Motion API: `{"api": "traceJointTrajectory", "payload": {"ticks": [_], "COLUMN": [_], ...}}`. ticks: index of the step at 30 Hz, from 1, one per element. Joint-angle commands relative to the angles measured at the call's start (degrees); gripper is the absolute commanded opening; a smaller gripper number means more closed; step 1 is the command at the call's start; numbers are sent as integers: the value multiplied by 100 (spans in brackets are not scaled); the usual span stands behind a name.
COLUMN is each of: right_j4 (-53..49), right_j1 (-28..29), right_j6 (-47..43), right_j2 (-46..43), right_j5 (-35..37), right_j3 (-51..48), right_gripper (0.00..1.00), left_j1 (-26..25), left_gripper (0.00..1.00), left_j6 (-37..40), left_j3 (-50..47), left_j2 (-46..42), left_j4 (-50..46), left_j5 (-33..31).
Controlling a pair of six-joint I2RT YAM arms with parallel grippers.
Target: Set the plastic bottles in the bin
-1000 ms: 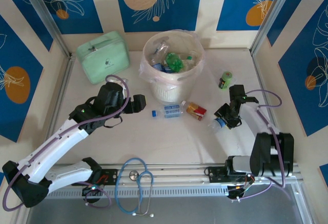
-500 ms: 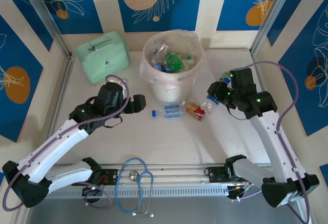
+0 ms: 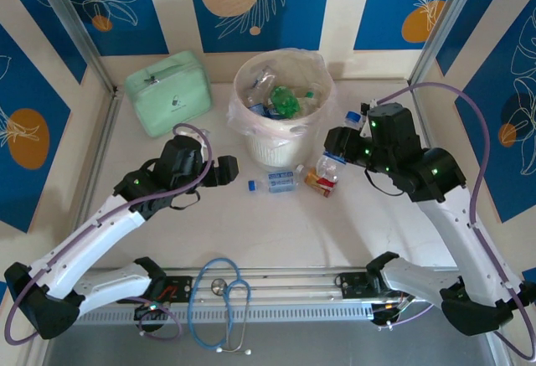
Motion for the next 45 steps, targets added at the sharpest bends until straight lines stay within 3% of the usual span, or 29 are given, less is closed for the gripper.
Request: {"api": "traceJointTrajectory", "payload": {"ticks": [1,23,34,36,40,45], "right_j4": [142,338,266,147,-216,-146], "right_j1": [116,-170,-216,-216,-224,-194], "right_j6": [-404,-2023,-2586,-2623,-2617,-2584], "right_j2": [233,3524,4356,4535,4911,4814], "right_j5": [244,1382,1895,1959,2004,2025], "right_j3": [501,4349,4758,4942,5460,5453], "right_gripper": [54,54,54,56,73,79], "left_j1": [-48,-48,-46,-46,-45,-46], "left_gripper": [90,89,89,89,89,89], "left_j6": [-23,21,62,65,58,70], "left_j3": [106,331,419,427,419,402], "left_j2": [21,122,190,193,175,132], "left_j4": [-1,-205,-169,-185,-207,-222], "left_j5": [-11,-99,-9,-28,-55,-64]}}
